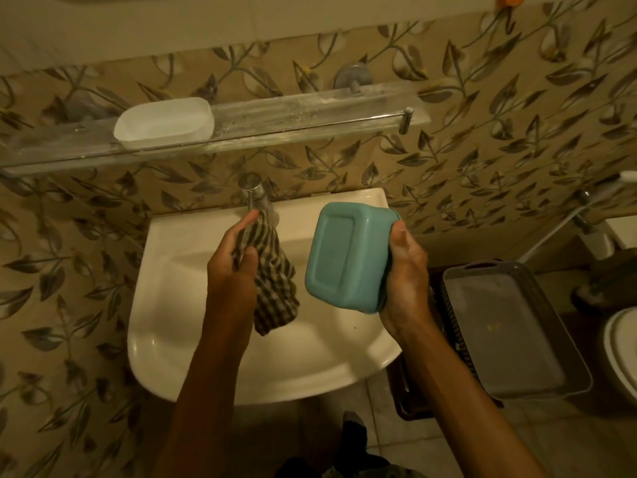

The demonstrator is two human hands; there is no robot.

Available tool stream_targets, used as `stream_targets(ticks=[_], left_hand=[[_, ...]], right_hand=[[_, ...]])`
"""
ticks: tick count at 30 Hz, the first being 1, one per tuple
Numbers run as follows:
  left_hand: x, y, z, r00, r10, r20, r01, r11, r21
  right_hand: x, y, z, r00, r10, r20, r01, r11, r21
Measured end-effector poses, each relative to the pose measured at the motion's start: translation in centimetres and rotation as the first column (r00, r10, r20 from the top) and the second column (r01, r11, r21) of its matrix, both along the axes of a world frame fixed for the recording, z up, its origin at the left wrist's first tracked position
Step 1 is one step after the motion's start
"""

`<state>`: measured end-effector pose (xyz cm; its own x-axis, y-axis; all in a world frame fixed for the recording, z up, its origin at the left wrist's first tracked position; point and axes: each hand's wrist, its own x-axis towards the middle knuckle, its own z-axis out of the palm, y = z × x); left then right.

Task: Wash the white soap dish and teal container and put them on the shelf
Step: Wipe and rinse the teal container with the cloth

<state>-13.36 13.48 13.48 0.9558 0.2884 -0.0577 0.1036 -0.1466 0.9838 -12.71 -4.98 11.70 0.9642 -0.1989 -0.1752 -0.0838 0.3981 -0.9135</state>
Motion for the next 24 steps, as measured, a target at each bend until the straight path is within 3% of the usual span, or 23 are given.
stream_targets(ticks=[3,4,6,8,10,12,14,16,18,19,21,22,23,24], left_hand=[[-1.6,-1.1,0.3,0.993,0.04,-0.108,-0.053,0.99,-0.129],[-2.1,-1.4,0.4,0.982,0.036,-0.183,-0.082,0.965,-0.249],[-2.8,-1.7,0.9,0.934,-0.062,-0.352,-0.139,0.843,-0.52],[-3.4,-1.6,1.0,0.895,-0.174,-0.41,-0.121,0.791,-0.6],[-3.7,-1.4,0.6,0.896,-0.229,-0.381,-0.028,0.826,-0.563],[-3.7,-1.5,-0.1,0.908,-0.245,-0.341,0.056,0.876,-0.48],[-3.9,-1.6,-0.7,0.912,-0.264,-0.313,0.11,0.894,-0.434],[-4.1,-1.6,-1.3,0.917,-0.283,-0.28,0.136,0.885,-0.446],[-4.3,-1.5,-1.8,0.918,-0.311,-0.244,0.167,0.864,-0.474],[-4.4,-1.4,-2.0,0.922,-0.311,-0.229,0.166,0.855,-0.491],[-4.4,-1.0,-2.0,0.935,-0.279,-0.22,0.14,0.857,-0.495],[-4.4,-0.9,-2.0,0.941,-0.263,-0.212,0.134,0.866,-0.482],[-4.3,-0.9,-1.9,0.946,-0.253,-0.202,0.136,0.877,-0.46],[-4.3,-0.9,-1.9,0.95,-0.241,-0.199,0.136,0.892,-0.431]], right_hand=[[-0.3,-0.2,-0.2,0.974,0.116,0.193,-0.02,0.897,-0.441],[-0.4,-0.3,-0.2,0.937,0.223,0.268,-0.014,0.792,-0.61],[-0.3,-0.7,0.1,0.818,0.456,0.351,0.109,0.476,-0.872],[0.0,-1.0,1.1,0.693,0.65,0.313,0.197,0.247,-0.949],[0.1,-1.0,1.9,0.577,0.791,0.204,0.19,0.113,-0.975],[-0.2,-0.8,2.3,0.468,0.878,0.098,0.193,0.006,-0.981],[-0.4,-0.4,2.2,0.383,0.921,0.074,0.276,-0.038,-0.96],[-0.6,-0.4,2.0,0.344,0.929,0.139,0.371,0.002,-0.929],[-0.9,-1.2,1.6,0.399,0.867,0.298,0.386,0.135,-0.912],[-1.1,-1.7,1.3,0.478,0.784,0.397,0.35,0.245,-0.904],[-1.1,-2.6,1.2,0.748,0.467,0.472,0.15,0.574,-0.805],[-0.9,-3.0,1.3,0.884,0.306,0.354,0.009,0.746,-0.666],[-0.7,-3.2,1.5,0.957,0.249,0.147,-0.151,0.863,-0.482],[-0.6,-3.3,1.4,0.948,0.316,-0.036,-0.312,0.905,-0.29]])
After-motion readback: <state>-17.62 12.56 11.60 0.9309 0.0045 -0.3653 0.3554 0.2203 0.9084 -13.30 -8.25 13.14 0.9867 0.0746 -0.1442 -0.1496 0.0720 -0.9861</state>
